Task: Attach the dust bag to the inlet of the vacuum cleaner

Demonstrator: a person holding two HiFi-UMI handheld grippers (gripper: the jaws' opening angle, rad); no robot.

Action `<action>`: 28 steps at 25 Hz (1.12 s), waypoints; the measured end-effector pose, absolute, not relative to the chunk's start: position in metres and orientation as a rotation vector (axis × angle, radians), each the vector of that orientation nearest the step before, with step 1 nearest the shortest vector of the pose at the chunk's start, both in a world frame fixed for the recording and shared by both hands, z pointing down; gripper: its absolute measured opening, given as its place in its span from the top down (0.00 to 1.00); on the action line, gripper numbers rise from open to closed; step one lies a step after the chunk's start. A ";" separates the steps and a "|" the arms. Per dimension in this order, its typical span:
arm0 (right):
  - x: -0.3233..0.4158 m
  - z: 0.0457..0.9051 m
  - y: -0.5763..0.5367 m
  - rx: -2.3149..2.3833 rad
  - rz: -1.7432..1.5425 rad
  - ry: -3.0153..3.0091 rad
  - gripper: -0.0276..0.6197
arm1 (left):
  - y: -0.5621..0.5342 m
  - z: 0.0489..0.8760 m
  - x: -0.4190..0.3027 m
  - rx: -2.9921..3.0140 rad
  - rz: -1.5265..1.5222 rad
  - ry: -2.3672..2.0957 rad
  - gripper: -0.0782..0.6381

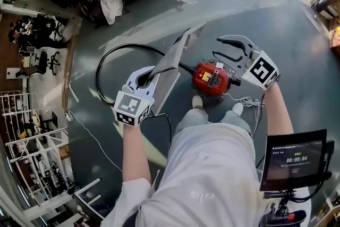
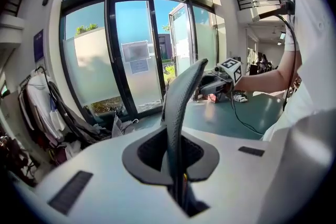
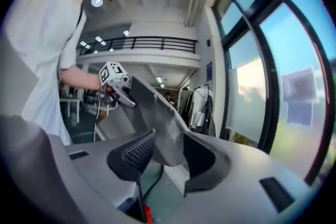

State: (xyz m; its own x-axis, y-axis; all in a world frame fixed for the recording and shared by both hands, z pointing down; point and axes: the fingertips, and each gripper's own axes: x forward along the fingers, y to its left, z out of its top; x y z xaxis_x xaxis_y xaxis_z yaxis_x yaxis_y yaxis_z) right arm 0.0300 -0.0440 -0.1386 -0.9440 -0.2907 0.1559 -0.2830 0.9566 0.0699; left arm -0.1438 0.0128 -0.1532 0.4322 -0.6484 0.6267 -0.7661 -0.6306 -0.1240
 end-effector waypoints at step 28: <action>0.035 -0.036 -0.040 -0.040 -0.606 -2.050 0.90 | 0.045 -0.123 -0.096 2.571 1.061 -0.923 0.70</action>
State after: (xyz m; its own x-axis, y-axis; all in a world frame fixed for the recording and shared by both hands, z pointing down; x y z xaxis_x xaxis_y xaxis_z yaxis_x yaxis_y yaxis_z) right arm 0.0348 -0.0402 -0.0359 -0.5372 -0.2116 0.8165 0.2665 0.8759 0.4023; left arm -0.0963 0.0455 -0.1230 0.5447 -0.4706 0.6942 -0.6221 -0.7818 -0.0418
